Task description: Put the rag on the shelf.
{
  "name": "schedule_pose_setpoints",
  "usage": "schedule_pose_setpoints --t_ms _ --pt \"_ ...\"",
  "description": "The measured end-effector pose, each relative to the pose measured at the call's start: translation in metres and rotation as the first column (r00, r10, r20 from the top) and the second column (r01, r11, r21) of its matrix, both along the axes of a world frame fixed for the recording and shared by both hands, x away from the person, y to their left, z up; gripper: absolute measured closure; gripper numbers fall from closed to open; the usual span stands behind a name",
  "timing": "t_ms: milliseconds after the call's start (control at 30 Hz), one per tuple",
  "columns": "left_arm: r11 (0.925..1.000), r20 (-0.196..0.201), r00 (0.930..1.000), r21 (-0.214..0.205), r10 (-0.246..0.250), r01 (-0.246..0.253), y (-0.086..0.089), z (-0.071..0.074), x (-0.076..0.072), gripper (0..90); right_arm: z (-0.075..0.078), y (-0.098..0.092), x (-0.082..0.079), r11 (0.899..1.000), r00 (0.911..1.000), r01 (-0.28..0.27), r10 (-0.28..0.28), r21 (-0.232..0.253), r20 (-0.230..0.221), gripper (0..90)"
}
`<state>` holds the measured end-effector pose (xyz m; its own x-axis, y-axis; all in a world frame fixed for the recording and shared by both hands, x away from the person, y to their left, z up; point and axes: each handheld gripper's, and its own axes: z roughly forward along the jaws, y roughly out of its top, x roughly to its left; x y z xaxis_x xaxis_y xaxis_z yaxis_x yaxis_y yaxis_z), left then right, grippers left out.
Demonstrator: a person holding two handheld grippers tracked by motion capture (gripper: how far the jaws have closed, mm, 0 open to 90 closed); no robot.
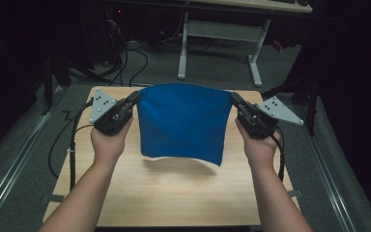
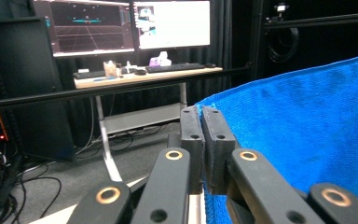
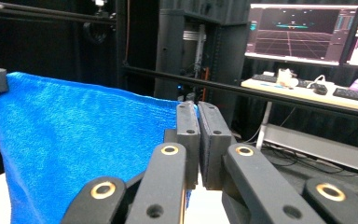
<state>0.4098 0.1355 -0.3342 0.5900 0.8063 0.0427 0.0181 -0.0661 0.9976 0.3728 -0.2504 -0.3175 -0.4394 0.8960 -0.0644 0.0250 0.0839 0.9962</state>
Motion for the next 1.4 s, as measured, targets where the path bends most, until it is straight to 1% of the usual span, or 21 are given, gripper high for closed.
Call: schedule_pose_setpoints --t_ms 200,267,367,433,467,533,600,633,700,767,800,833,900,967,1067,1167,1233,1300,1333,1367,1400 --pt "0.9995 0.007 0.9998 0.026 0.019 -0.019 -0.004 0.013 0.014 88.2 0.011 -0.004 0.021 0.999 0.9997 0.011 -0.011 0.031 -0.021 88.8" --pt "0.9989 0.012 0.9994 0.036 0.031 -0.031 -0.004 0.017 0.021 88.2 0.014 -0.005 0.028 0.999 0.9995 0.018 -0.017 0.029 -0.026 88.8" --pt "0.9967 -0.001 0.9982 0.055 0.06 -0.06 -0.002 0.02 0.034 88.2 0.016 -0.005 0.038 0.999 0.999 0.03 -0.029 0.023 -0.036 88.8" --pt "0.9952 -0.021 0.9968 0.061 0.078 -0.076 -0.001 0.02 0.047 88.2 0.017 -0.007 0.046 0.999 0.9983 0.037 -0.035 0.03 -0.046 88.8" --pt "0.9939 -0.019 0.996 0.069 0.088 -0.086 0.0 0.02 0.052 88.2 0.017 -0.009 0.053 0.998 0.9979 0.04 -0.038 0.039 -0.051 88.9" --pt "0.9929 -0.028 0.9949 0.071 0.097 -0.095 0.001 0.02 0.063 88.2 0.018 -0.011 0.062 0.998 0.9971 0.044 -0.041 0.046 -0.064 89.0" --pt "0.992 -0.029 0.9949 0.084 0.097 -0.094 0.0 0.02 0.074 88.2 0.019 -0.013 0.074 0.998 0.9967 0.051 -0.049 0.037 -0.065 89.1" --pt "0.9905 -0.025 0.9946 0.097 0.1 -0.098 -0.001 0.02 0.078 88.2 0.019 -0.013 0.079 0.998 0.9963 0.052 -0.049 0.038 -0.071 89.1" --pt "0.9891 -0.029 0.9938 0.105 0.107 -0.103 -0.002 0.021 0.086 88.2 0.02 -0.014 0.091 0.997 0.9955 0.06 -0.057 0.041 -0.075 89.1" --pt "0.9863 -0.031 0.9924 0.119 0.119 -0.114 -0.004 0.023 0.093 88.1 0.021 -0.014 0.102 0.997 0.9944 0.062 -0.058 0.043 -0.088 89.2" --pt "0.985 -0.024 0.9919 0.123 0.125 -0.121 -0.006 0.024 0.096 88.1 0.022 -0.015 0.107 0.997 0.9946 0.066 -0.062 0.044 -0.084 89.3" --pt "0.9833 -0.023 0.9912 0.131 0.13 -0.126 -0.007 0.025 0.099 88.2 0.023 -0.015 0.112 0.997 0.9939 0.068 -0.064 0.044 -0.09 89.3" --pt "0.9817 -0.032 0.9905 0.141 0.134 -0.128 -0.009 0.027 0.106 88.1 0.026 -0.015 0.12 0.996 0.9932 0.077 -0.072 0.044 -0.092 89.3" --pt "0.9812 -0.039 0.9892 0.138 0.141 -0.135 -0.009 0.026 0.113 88.1 0.027 -0.014 0.129 0.996 0.9909 0.088 -0.085 0.02 -0.104 89.3" --pt "0.9758 -0.056 0.986 0.163 0.157 -0.146 -0.012 0.022 0.123 88.0 0.027 -0.012 0.139 0.995 0.9909 0.096 -0.098 -0.027 -0.092 89.3" --pt "0.9712 -0.087 0.9818 0.184 0.169 -0.151 -0.015 0.014 0.132 87.9 0.019 -0.011 0.147 0.993 0.9869 0.102 -0.109 -0.058 -0.119 89.3" --pt "0.9702 -0.113 0.9787 0.192 0.172 -0.148 -0.016 0.007 0.137 87.9 0.012 -0.01 0.152 0.991 0.9835 0.107 -0.117 -0.077 -0.138 89.3" --pt "0.9716 -0.134 0.9761 0.187 0.171 -0.145 -0.016 -0.001 0.141 87.9 0.004 -0.011 0.156 0.99 0.9793 0.109 -0.123 -0.094 -0.161 89.3" --pt "0.9724 -0.151 0.9741 0.187 0.168 -0.139 -0.017 -0.007 0.142 87.8 -0.001 -0.011 0.158 0.99 0.9775 0.107 -0.121 -0.09 -0.173 89.2" --pt "0.9726 -0.161 0.9728 0.189 0.167 -0.136 -0.017 -0.01 0.143 87.8 -0.007 -0.012 0.16 0.991 0.9728 0.108 -0.122 -0.082 -0.197 89.3" --pt "0.9723 -0.177 0.9701 0.194 0.166 -0.131 -0.017 -0.015 0.144 87.8 -0.01 -0.013 0.161 0.991 0.9714 0.105 -0.12 -0.079 -0.205 89.3"
